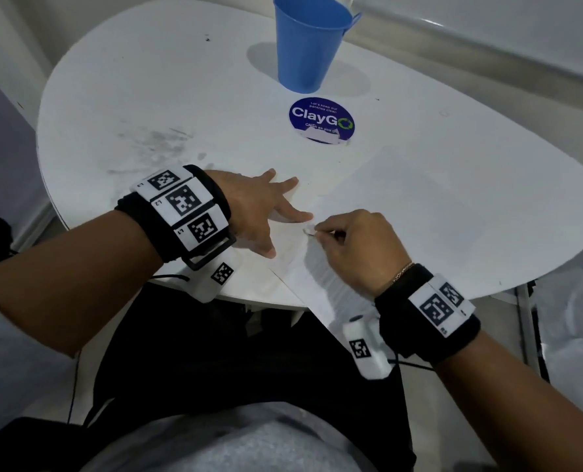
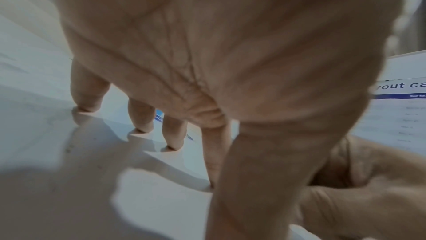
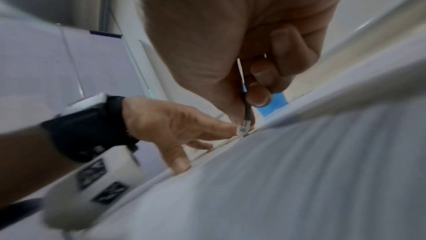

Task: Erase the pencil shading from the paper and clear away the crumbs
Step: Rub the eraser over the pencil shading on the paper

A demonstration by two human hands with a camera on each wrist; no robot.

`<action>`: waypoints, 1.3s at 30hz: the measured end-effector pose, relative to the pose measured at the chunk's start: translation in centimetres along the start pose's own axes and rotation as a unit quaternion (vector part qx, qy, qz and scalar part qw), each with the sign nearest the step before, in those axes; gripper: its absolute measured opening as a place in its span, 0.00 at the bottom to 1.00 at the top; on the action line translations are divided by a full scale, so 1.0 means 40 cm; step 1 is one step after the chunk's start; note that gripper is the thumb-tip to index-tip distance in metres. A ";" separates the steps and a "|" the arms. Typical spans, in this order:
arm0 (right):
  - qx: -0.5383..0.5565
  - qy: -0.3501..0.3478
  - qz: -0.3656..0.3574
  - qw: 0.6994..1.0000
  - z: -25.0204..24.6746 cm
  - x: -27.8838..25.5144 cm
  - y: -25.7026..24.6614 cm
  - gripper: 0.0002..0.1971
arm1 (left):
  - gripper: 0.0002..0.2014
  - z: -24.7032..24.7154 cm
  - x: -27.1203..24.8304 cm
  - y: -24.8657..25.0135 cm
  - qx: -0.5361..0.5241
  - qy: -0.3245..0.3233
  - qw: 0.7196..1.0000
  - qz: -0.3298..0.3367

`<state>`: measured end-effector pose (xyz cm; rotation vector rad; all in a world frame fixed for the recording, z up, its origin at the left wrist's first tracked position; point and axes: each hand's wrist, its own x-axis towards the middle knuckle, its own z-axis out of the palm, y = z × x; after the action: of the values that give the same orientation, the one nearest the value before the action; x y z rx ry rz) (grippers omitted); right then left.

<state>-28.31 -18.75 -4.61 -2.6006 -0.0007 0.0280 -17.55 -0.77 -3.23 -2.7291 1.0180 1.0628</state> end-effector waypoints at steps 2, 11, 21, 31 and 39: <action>0.014 -0.038 -0.020 0.999 0.010 -0.022 -0.012 0.09 | 0.42 0.002 0.002 -0.003 0.000 -0.001 1.000 0.001; 0.015 -0.008 0.008 1.000 -0.001 0.000 0.004 0.09 | 0.42 0.004 0.009 -0.003 -0.001 0.000 1.000 -0.003; 0.021 -0.021 -0.018 0.999 0.021 -0.015 -0.028 0.09 | 0.42 0.002 0.001 0.003 0.000 0.005 1.000 -0.001; 0.008 -0.045 -0.034 0.998 0.029 -0.030 -0.054 0.09 | 0.43 0.005 0.006 0.002 -0.002 0.004 1.000 0.002; 0.014 -0.015 0.007 1.000 0.002 -0.009 -0.013 0.09 | 0.43 0.000 0.002 0.002 0.005 -0.003 1.000 -0.001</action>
<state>-28.68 -18.28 -4.40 -2.5710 0.0070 0.0712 -17.55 -0.88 -3.25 -2.7172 1.0165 1.0625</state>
